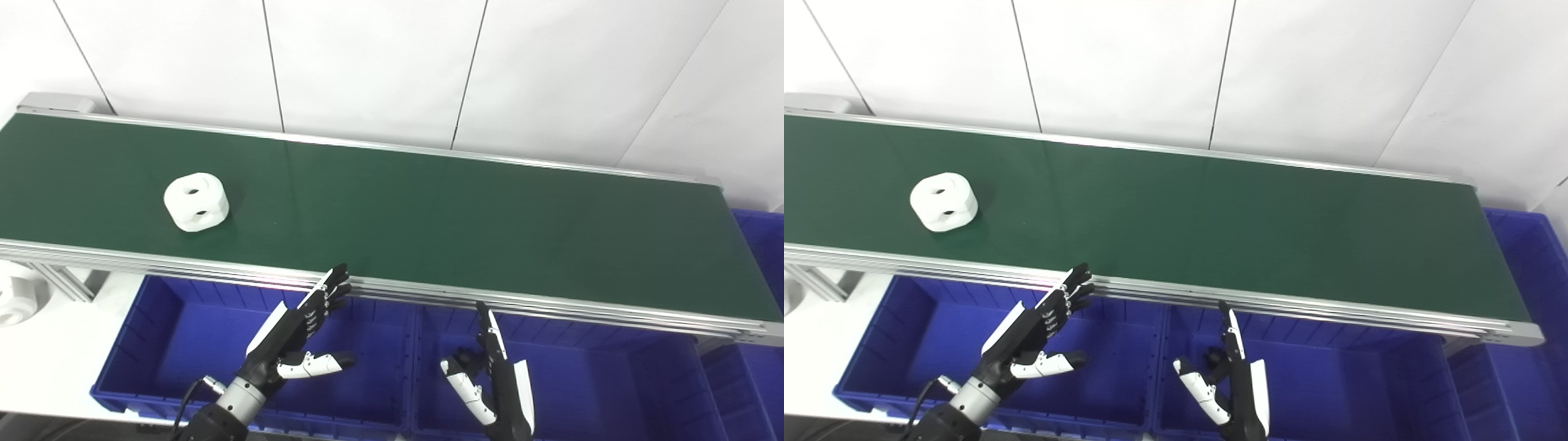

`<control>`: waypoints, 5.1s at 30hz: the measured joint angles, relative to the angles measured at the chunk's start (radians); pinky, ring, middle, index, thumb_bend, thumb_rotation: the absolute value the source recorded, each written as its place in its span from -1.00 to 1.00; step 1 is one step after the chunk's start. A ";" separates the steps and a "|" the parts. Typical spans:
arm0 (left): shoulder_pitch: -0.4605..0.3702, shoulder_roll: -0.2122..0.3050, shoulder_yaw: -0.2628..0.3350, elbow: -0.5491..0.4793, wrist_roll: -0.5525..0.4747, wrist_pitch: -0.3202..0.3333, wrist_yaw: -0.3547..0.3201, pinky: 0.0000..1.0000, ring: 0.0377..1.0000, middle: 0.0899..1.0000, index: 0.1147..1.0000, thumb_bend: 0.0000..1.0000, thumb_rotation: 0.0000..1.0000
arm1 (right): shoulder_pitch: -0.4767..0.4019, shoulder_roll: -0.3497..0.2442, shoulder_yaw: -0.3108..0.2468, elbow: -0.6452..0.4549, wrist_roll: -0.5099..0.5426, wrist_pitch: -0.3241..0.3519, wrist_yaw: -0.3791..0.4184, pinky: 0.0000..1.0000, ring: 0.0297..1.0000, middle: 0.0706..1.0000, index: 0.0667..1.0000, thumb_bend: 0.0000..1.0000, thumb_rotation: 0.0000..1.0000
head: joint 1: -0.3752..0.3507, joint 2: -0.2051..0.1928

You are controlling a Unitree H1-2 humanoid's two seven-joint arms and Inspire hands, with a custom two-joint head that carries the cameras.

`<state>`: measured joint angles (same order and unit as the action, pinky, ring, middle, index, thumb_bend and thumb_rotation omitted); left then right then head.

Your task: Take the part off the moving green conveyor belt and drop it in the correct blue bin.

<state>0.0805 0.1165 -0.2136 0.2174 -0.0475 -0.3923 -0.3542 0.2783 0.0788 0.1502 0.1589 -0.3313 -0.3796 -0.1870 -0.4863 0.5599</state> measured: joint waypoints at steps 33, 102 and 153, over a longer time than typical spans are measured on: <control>0.003 -0.025 -0.046 0.022 0.098 -0.033 0.055 0.53 0.72 0.81 0.74 0.73 -0.46 | 0.015 -0.111 0.082 0.050 0.104 -0.030 -0.065 1.00 1.00 1.00 1.00 0.46 0.63 | 0.397 -0.215; -0.646 0.111 -0.091 0.235 0.599 0.504 0.115 1.00 1.00 1.00 0.95 0.94 -0.24 | -0.014 -0.183 0.069 0.040 0.264 -0.032 -0.012 1.00 1.00 1.00 1.00 0.19 0.89 | 0.738 -0.089; -0.374 0.074 -0.019 -0.191 0.394 0.446 0.214 -0.04 -0.09 0.01 -0.22 -0.01 -1.00 | 0.009 -0.141 0.032 -0.016 0.239 -0.032 0.005 0.99 1.00 1.00 1.00 0.35 0.79 | 0.545 0.053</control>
<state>-0.2931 0.1903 -0.2322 0.0264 0.3467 0.0536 -0.1404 0.2872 -0.0620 0.1827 0.1429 -0.0927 -0.4115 -0.1822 0.0589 0.6132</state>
